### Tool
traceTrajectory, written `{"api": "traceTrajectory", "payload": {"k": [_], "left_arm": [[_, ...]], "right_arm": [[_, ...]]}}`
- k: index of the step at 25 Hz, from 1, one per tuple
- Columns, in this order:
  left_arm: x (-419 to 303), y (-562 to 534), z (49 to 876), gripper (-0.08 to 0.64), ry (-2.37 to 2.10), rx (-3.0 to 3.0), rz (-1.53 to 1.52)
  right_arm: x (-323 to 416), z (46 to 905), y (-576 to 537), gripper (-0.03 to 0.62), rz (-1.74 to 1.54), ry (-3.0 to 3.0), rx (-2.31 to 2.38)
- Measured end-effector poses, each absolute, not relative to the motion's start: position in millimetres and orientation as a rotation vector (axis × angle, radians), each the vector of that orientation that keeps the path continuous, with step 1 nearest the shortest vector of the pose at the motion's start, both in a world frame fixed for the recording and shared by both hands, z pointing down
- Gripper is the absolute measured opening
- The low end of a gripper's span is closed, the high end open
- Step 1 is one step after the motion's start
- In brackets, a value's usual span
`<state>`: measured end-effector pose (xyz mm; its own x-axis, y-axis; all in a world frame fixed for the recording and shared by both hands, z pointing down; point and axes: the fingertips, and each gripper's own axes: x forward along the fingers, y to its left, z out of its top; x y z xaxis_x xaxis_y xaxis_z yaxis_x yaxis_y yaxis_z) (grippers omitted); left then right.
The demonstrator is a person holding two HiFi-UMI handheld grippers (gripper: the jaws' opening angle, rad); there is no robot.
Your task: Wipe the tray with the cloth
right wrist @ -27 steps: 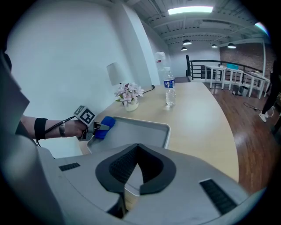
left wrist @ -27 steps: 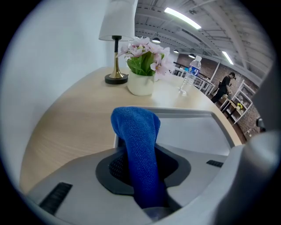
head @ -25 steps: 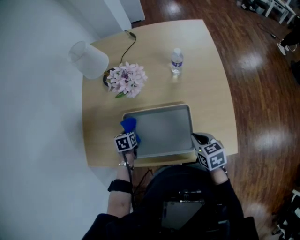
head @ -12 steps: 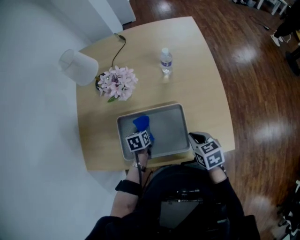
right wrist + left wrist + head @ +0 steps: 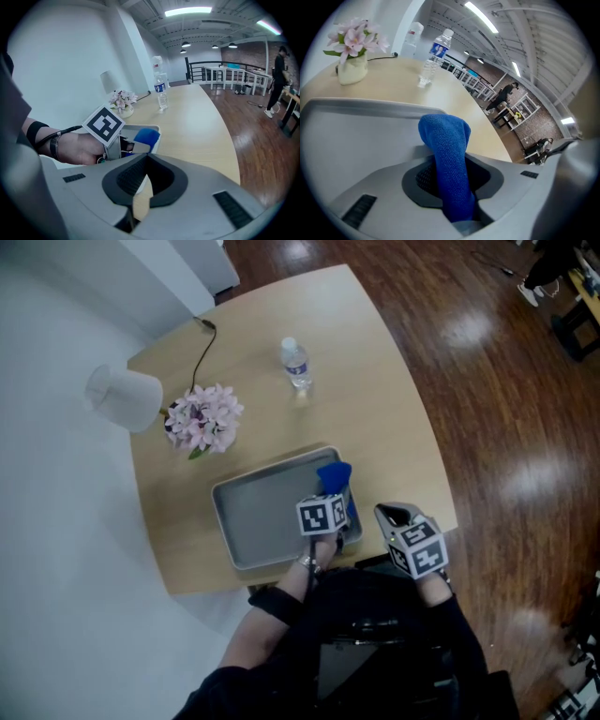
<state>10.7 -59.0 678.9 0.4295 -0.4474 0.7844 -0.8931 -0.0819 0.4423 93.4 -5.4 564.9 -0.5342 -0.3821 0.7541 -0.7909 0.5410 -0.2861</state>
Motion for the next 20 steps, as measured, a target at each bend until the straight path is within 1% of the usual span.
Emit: {"api": "traceTrajectory", "payload": {"k": [5, 10, 13, 20], "left_arm": [[14, -60, 680, 0.123, -1.166, 1.726, 0.558], [-27, -49, 663, 0.123, -1.227, 1.731, 0.539], [-75, -31, 652, 0.123, -1.287, 1.729, 0.560], [-219, 35, 653, 0.123, -1.460, 1.605, 0.678]], "right_arm": [[103, 568, -2, 0.005, 0.846, -2.127, 0.958], [87, 561, -4, 0.005, 0.816, -2.157, 0.929], [71, 560, -1, 0.005, 0.793, -2.179, 0.890], [31, 552, 8, 0.005, 0.747, -2.226, 0.813]]}}
